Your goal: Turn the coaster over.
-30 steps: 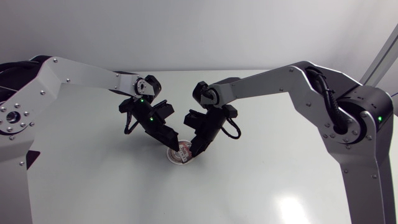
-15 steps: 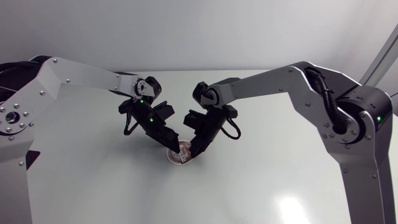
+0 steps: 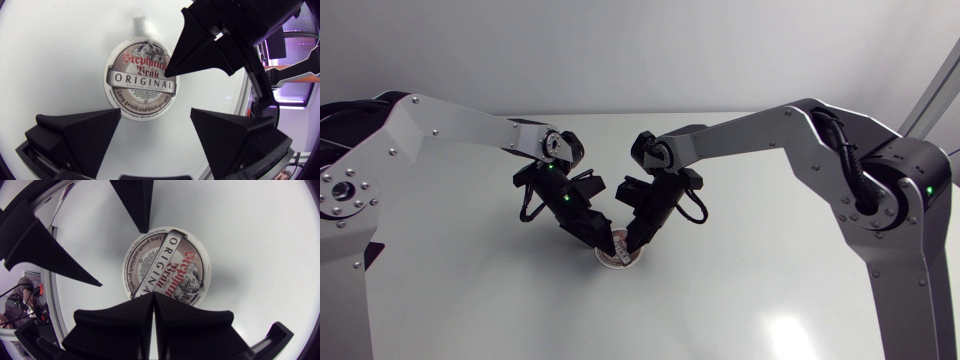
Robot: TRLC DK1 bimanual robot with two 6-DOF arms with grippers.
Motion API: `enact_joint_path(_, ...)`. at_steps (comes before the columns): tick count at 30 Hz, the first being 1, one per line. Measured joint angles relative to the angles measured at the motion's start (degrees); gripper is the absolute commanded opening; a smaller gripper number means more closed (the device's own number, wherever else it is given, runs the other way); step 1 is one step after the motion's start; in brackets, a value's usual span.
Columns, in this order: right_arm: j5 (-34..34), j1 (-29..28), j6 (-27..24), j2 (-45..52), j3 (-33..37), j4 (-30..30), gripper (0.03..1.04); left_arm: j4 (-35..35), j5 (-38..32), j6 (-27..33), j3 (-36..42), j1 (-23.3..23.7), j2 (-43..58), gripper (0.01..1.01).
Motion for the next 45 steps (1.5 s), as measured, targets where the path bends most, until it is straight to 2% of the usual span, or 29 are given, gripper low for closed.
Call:
enact_joint_path(7, -0.5, -1.0, -0.2, -1.4, -0.4, -0.4, 0.05, 0.0, 0.2, 0.0, 0.0, 0.0, 0.0, 0.974)
enact_joint_path(15, -0.5, -6.9, -0.2, -4.4, -1.2, 0.0, 0.05, -0.4, 0.2, -0.1, 0.2, -2.2, 0.2, 0.974)
enact_joint_path(19, -0.5, -8.1, -0.2, -3.7, -3.4, 0.7, 0.05, 0.0, 0.1, -0.3, 1.2, -3.8, 0.8, 0.974)
enact_joint_path(24, -0.5, -8.2, -0.2, -2.4, -4.9, 1.8, 0.05, 4.6, -5.9, -3.0, 1.5, -6.8, 0.6, 0.952)
enact_joint_path(29, -0.6, -8.2, -0.2, -2.4, -5.6, 2.6, 0.05, 10.1, -10.9, -4.5, 1.5, -7.5, 0.2, 0.884)
enact_joint_path(32, -0.9, -8.3, -0.2, -2.9, -6.3, 2.9, 0.06, 11.7, -12.8, -4.9, 1.4, -7.3, 0.2, 0.669)
enact_joint_path(33, -0.9, -8.4, -0.2, -3.2, -6.6, 2.9, 0.11, 11.9, -13.4, -4.9, 1.4, -7.3, 0.2, 0.607)
enact_joint_path(35, -0.9, -8.7, -0.2, -3.6, -6.8, 2.9, 0.23, 12.1, -14.1, -4.9, 1.4, -7.3, 0.2, 0.57)
enact_joint_path(37, -0.9, -9.3, -0.2, -4.0, -6.8, 2.9, 0.3, 12.3, -14.4, -4.9, 1.4, -7.3, 0.3, 0.492)
enact_joint_path(39, -1.0, -9.9, -0.2, -4.5, -6.8, 2.9, 0.43, 12.5, -14.5, -4.9, 1.3, -7.4, 0.4, 0.477)
enact_joint_path(42, -1.3, -10.6, -0.2, -5.0, -6.8, 3.0, 0.69, 12.5, -14.4, -4.8, 1.0, -8.2, 0.4, 0.466)
enact_joint_path(45, -1.4, -11.2, -0.1, -5.2, -6.8, 3.3, 0.84, 12.7, -13.2, -4.6, 0.6, -10.1, 0.4, 0.464)
